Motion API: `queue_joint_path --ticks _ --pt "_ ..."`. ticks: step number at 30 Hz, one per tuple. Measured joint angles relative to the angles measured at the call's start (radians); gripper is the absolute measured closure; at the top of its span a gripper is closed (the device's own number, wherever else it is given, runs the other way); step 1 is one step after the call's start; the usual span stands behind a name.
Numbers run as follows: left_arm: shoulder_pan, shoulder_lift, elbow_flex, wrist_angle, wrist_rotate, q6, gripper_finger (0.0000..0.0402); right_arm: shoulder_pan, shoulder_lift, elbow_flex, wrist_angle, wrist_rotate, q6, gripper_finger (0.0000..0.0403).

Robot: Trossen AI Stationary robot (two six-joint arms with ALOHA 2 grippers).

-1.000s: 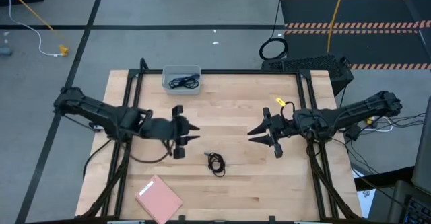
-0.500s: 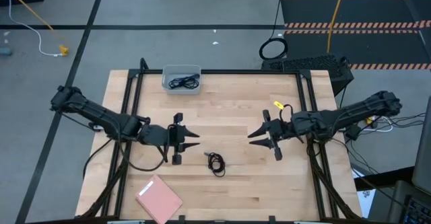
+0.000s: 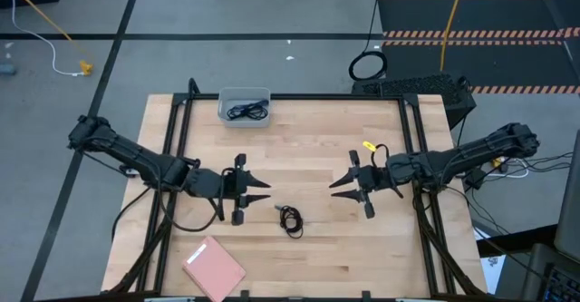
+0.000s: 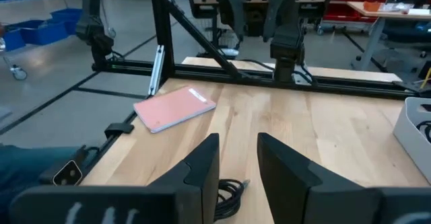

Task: Pick and place USB-C Cables
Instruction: Put the black charger cable into the white bin

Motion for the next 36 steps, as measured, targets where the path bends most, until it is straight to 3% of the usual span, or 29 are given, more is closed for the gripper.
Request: queue_joint_path --ticks 8,15,23,30,36 --pt "-0.017 0.0 0.0 0.057 -0.002 -0.028 0.0279 0.0 0.0 0.014 -0.015 0.028 0.0 0.031" --pt "-0.038 0.036 0.001 0.053 -0.035 -0.034 0.0279 0.0 0.014 0.102 -0.17 0.096 0.023 0.031" --pt "-0.007 0.093 0.001 0.044 -0.024 -0.038 0.0276 0.0 0.031 0.127 -0.25 0.097 0.017 0.031" --pt "0.052 0.122 0.004 0.053 0.053 -0.088 0.0226 0.0 0.032 0.127 -0.322 0.097 0.056 0.031" --pt "0.07 0.23 0.065 0.029 0.129 -0.083 0.0181 0.0 0.032 0.126 -0.342 0.097 0.093 0.031"
